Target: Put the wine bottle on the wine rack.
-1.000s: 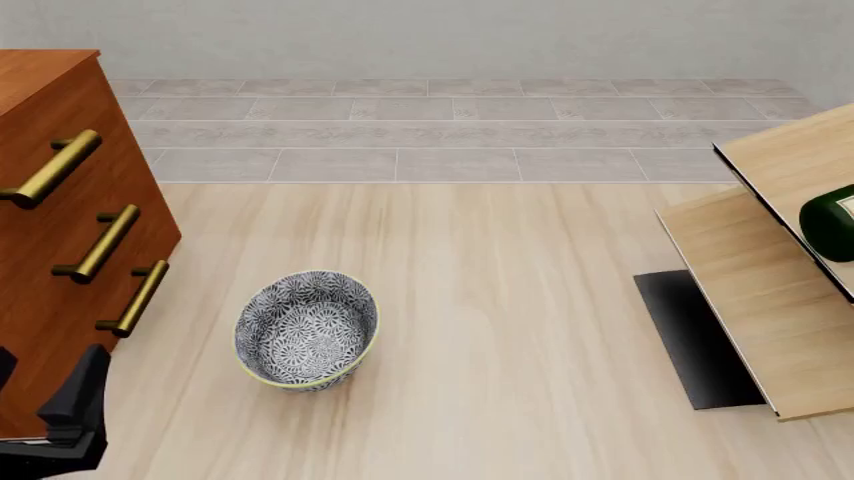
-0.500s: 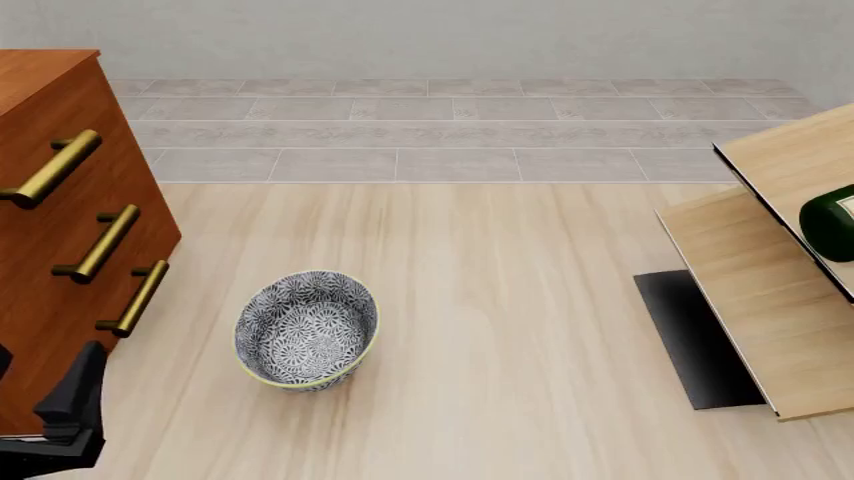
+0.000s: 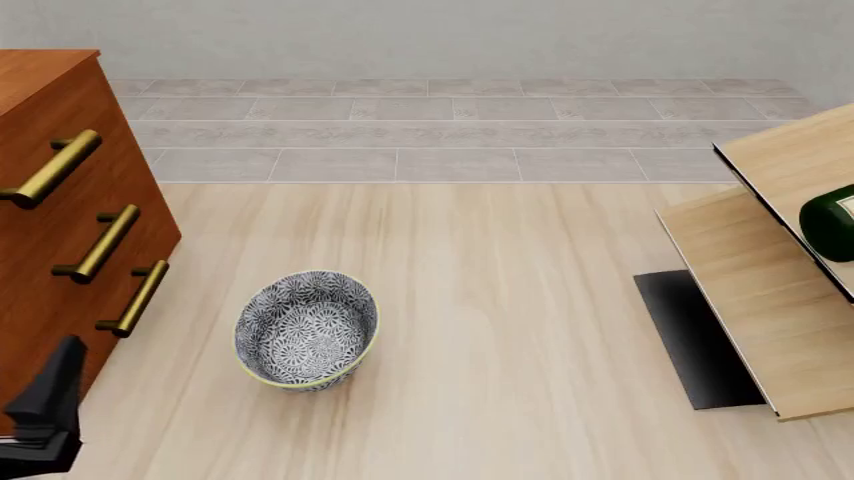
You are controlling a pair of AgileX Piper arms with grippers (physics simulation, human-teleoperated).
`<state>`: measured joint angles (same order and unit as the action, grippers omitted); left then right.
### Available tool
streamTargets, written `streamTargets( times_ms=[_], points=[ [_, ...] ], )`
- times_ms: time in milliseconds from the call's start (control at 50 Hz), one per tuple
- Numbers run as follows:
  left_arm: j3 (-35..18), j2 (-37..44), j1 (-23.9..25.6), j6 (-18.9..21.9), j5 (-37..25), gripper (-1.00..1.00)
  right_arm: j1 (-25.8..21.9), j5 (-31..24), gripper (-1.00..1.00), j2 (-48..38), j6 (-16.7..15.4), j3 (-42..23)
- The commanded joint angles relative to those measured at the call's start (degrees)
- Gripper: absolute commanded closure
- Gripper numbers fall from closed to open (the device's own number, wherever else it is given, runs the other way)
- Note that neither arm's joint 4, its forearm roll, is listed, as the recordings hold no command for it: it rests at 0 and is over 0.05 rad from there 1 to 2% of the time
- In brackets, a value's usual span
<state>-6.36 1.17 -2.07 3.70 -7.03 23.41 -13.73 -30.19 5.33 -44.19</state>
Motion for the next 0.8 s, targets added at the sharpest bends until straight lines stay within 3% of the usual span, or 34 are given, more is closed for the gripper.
streamTargets(
  times_ms=[20,320,500,800],
  points=[
    [-2.6,-1.0,-0.1,1.0,-3.1,-1.0,-2.5,-2.4,-1.0,4.3,-1.7,1.5],
    [-6.7,-1.1,-0.3,1.6,-6.1,-1.0,-5.0,-7.4,-1.0,9.2,-3.8,1.8],
    [-8.8,-1.1,-0.4,2.3,-7.7,-1.0,-8.3,-11.5,-1.0,12.6,-7.4,0.7],
    [-10.9,-1.2,-0.8,2.6,-9.5,-1.0,-11.4,-16.5,-1.0,17.0,-8.5,-0.6]
  ],
)
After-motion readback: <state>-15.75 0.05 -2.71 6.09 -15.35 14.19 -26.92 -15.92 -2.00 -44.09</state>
